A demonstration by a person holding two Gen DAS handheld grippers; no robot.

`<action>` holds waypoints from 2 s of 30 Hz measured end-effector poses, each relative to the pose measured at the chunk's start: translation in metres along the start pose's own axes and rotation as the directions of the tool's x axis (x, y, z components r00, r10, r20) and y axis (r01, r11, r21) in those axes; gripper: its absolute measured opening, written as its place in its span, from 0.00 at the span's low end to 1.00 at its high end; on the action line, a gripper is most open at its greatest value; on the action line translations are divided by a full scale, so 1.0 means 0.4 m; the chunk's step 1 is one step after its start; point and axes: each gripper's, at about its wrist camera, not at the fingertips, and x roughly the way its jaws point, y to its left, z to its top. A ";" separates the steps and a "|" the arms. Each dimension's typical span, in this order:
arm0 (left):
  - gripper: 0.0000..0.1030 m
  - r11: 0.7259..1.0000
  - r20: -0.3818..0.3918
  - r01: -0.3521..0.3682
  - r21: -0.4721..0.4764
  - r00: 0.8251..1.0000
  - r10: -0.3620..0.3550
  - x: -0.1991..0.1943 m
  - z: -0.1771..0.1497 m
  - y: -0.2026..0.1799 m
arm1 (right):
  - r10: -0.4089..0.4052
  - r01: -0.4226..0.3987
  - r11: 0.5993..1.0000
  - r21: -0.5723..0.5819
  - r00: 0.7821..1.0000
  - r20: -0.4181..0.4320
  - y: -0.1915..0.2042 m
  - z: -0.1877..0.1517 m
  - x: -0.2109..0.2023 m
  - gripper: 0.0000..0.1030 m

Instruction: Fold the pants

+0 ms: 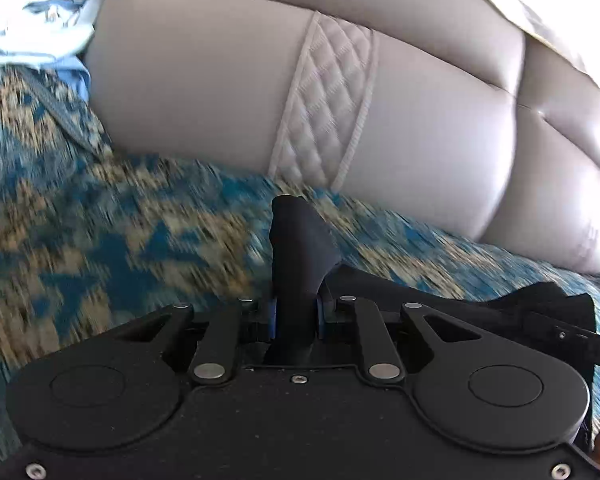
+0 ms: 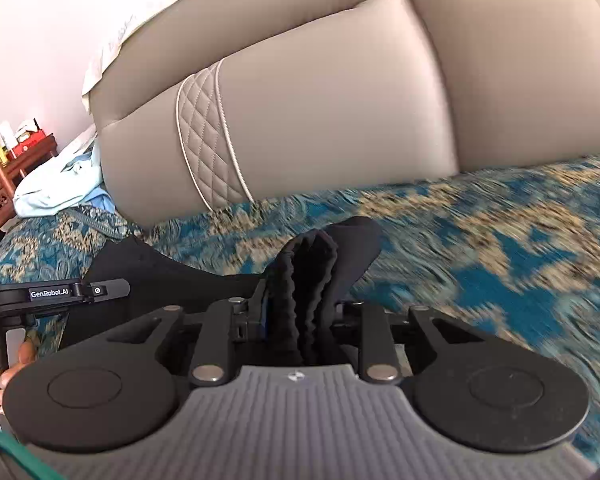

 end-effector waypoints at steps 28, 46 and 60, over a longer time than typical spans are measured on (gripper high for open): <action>0.58 0.986 -0.034 -0.163 0.047 0.986 0.165 0.128 -0.020 -0.004 | -0.191 0.187 0.980 -0.074 0.980 -0.052 0.025 0.011 0.115 0.80; 0.90 0.964 0.061 -0.123 0.236 0.992 0.111 -0.260 -0.259 -0.060 | -0.260 0.275 0.956 -0.103 0.956 0.135 0.161 -0.216 -0.209 0.99; 0.90 0.955 0.038 -0.134 0.263 0.991 0.128 -0.350 -0.467 -0.061 | -0.291 0.320 0.931 -0.178 0.941 0.171 0.207 -0.430 -0.299 1.00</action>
